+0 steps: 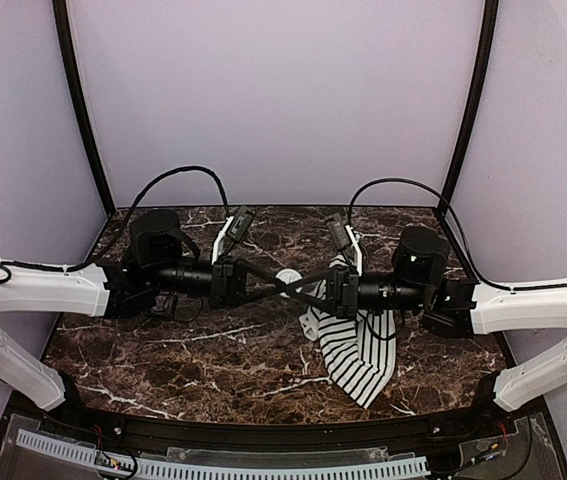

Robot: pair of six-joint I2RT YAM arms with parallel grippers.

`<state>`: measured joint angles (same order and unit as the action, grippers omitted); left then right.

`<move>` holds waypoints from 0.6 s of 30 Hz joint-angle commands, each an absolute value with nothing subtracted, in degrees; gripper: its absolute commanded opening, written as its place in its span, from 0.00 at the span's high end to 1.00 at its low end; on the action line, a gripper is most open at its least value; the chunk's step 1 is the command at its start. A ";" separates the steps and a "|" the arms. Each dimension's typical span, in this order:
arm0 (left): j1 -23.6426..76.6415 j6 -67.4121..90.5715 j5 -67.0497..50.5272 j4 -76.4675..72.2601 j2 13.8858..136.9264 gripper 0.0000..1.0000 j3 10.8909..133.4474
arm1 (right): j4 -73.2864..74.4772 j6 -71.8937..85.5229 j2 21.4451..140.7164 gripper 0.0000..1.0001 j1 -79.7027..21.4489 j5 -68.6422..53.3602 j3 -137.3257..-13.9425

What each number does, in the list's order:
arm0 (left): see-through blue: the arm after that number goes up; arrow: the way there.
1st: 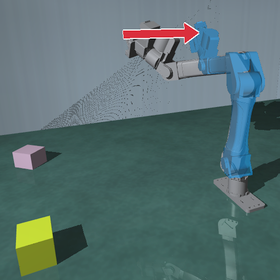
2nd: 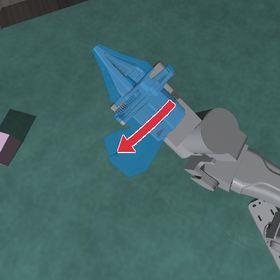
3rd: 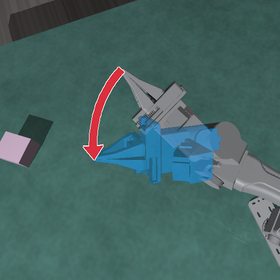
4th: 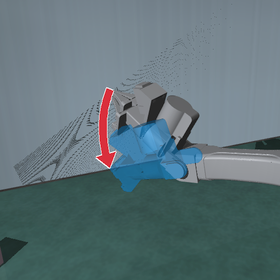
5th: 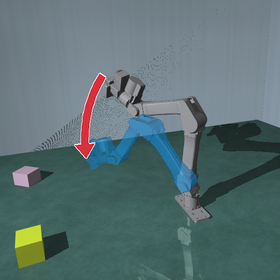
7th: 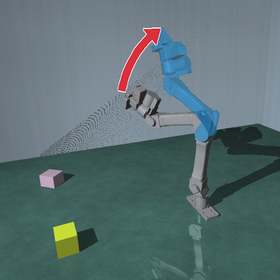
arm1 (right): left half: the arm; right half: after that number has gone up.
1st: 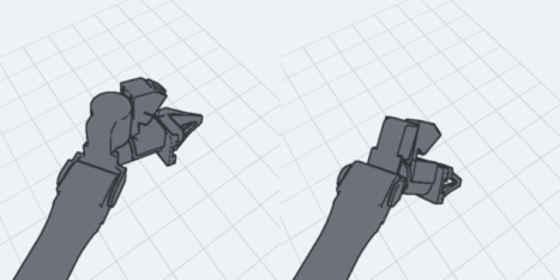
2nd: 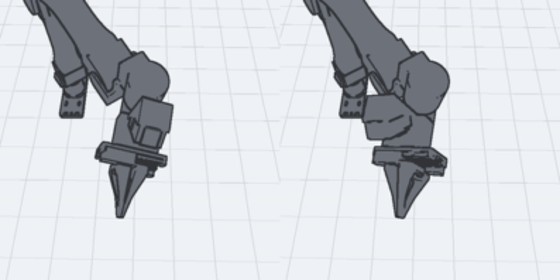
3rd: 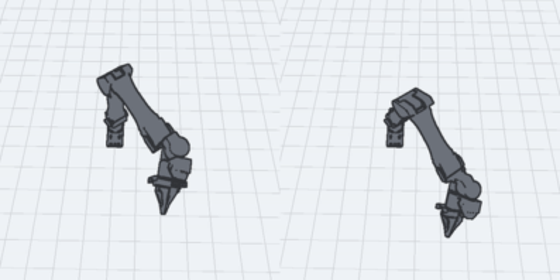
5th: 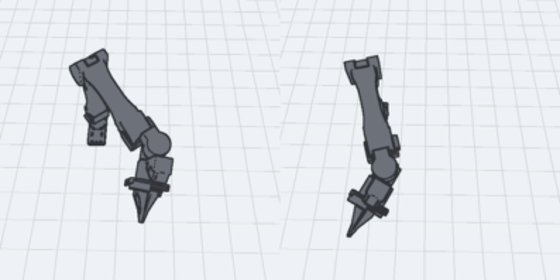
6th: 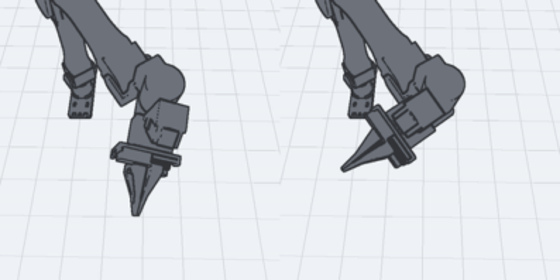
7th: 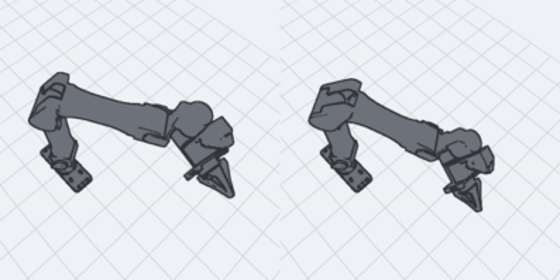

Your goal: Remove the brooch from the garment

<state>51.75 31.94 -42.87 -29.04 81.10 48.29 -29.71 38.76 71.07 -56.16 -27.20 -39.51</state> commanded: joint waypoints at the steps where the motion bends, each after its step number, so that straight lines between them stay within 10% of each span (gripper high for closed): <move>1: 54.01 27.61 -41.15 -23.07 78.59 0.99 49.12 | -31.01 42.56 72.54 1.00 -55.63 -20.50 -39.85; 18: 55.91 21.79 -36.03 -18.07 76.05 0.99 49.18 | -31.41 55.06 76.92 1.00 -49.26 -22.24 -36.34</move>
